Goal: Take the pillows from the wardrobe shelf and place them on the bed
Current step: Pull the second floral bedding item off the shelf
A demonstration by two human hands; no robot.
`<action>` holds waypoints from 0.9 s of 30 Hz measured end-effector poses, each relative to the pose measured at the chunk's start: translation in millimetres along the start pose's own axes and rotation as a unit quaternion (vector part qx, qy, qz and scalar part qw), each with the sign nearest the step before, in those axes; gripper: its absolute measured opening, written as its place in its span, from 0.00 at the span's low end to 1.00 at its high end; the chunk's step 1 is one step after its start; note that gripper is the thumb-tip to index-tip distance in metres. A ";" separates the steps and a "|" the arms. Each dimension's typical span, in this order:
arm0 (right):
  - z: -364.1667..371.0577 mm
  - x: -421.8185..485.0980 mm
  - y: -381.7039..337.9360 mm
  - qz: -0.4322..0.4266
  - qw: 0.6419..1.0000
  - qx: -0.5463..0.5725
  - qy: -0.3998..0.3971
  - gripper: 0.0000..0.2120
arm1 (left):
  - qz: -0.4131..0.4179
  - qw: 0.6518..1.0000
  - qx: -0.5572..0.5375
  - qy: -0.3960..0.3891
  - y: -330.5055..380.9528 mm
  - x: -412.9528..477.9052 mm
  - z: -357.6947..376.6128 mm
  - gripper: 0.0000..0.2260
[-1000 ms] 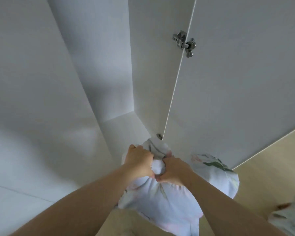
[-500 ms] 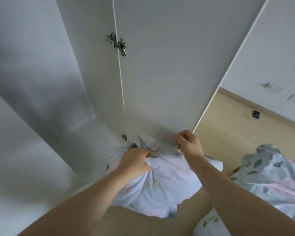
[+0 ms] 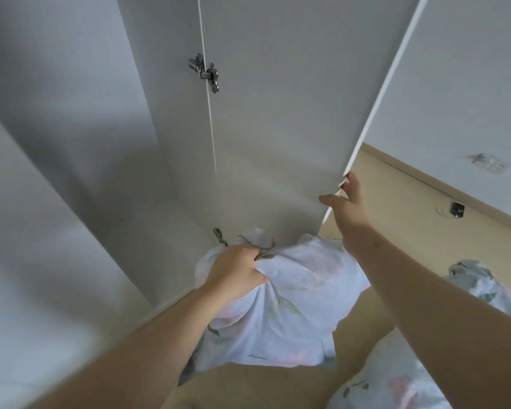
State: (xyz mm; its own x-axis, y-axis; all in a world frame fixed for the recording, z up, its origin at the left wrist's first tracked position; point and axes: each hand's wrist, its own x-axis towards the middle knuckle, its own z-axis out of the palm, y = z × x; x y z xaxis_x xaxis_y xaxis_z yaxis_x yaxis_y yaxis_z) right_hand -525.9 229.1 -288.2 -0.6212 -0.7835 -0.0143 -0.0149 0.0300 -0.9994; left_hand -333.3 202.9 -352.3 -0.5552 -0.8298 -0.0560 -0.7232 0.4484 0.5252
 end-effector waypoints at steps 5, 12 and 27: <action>6.7 1.4 1.7 0.010 0.999 -0.003 0.046 0.21 | -0.044 0.998 -0.025 0.026 2.6 -15.7 -10.2 0.12; 27.3 -28.7 15.2 -0.062 0.996 -0.049 0.040 0.10 | -0.076 0.996 -0.043 0.018 -14.3 -32.3 -26.5 0.11; 167.2 -85.6 16.8 -0.094 0.967 -0.133 -0.197 0.19 | -0.164 0.986 -0.008 0.039 -112.8 -89.9 -92.0 0.15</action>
State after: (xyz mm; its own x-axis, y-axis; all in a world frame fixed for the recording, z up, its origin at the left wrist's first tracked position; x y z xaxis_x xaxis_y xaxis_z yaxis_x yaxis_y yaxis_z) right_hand -342.0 192.9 -308.8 -0.2419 -0.9646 0.1047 -0.3323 -0.0191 -0.9430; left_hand -164.0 196.3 -328.4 -0.2582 -0.9529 -0.1592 -0.8521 0.1470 0.5024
